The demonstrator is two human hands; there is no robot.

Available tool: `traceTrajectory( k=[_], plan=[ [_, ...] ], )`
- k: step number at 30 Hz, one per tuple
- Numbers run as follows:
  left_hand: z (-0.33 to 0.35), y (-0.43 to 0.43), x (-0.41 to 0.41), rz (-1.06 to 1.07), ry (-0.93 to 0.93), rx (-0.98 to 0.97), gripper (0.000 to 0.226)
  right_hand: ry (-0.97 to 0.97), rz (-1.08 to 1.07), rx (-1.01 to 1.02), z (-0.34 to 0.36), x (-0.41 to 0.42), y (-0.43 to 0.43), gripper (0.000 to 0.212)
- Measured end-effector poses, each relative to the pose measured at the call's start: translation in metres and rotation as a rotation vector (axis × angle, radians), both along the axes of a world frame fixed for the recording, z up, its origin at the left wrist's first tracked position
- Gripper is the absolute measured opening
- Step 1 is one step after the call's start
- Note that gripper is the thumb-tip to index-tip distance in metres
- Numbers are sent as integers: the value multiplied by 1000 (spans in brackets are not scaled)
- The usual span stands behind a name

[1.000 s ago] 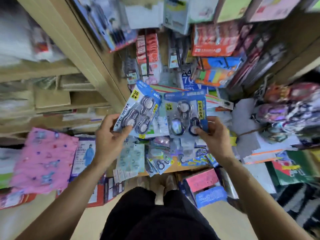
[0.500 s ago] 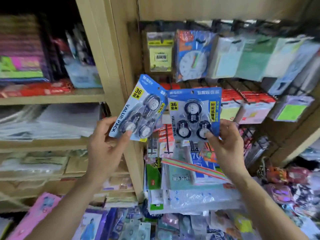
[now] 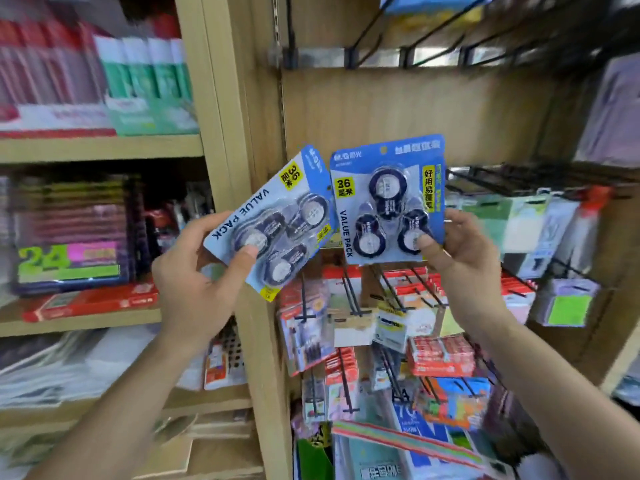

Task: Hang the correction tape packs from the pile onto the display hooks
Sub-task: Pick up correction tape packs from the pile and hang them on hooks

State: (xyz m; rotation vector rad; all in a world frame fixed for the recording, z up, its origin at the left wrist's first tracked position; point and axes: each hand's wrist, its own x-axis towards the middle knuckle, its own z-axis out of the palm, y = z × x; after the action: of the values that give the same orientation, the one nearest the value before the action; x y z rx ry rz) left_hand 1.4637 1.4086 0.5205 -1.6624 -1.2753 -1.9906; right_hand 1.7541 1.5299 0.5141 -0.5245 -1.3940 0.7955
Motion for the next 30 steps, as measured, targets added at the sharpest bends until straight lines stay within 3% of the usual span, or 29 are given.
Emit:
traceTrajectory(
  k=[5, 11, 22, 30],
  plan=[
    [38, -5, -5, -167, -62, 112, 29, 65, -9, 17, 39, 4, 11, 33],
    [86, 5, -2, -224, -56, 188, 28, 77, -12, 73, 84, -2, 20, 26],
    [151, 53, 4, -31, -5, 352, 30, -16, -107, 35, 135, -18, 53, 28],
    [161, 88, -6, 58, -24, 466, 27, -12, -29, -38, 128, -21, 63, 31]
  ],
)
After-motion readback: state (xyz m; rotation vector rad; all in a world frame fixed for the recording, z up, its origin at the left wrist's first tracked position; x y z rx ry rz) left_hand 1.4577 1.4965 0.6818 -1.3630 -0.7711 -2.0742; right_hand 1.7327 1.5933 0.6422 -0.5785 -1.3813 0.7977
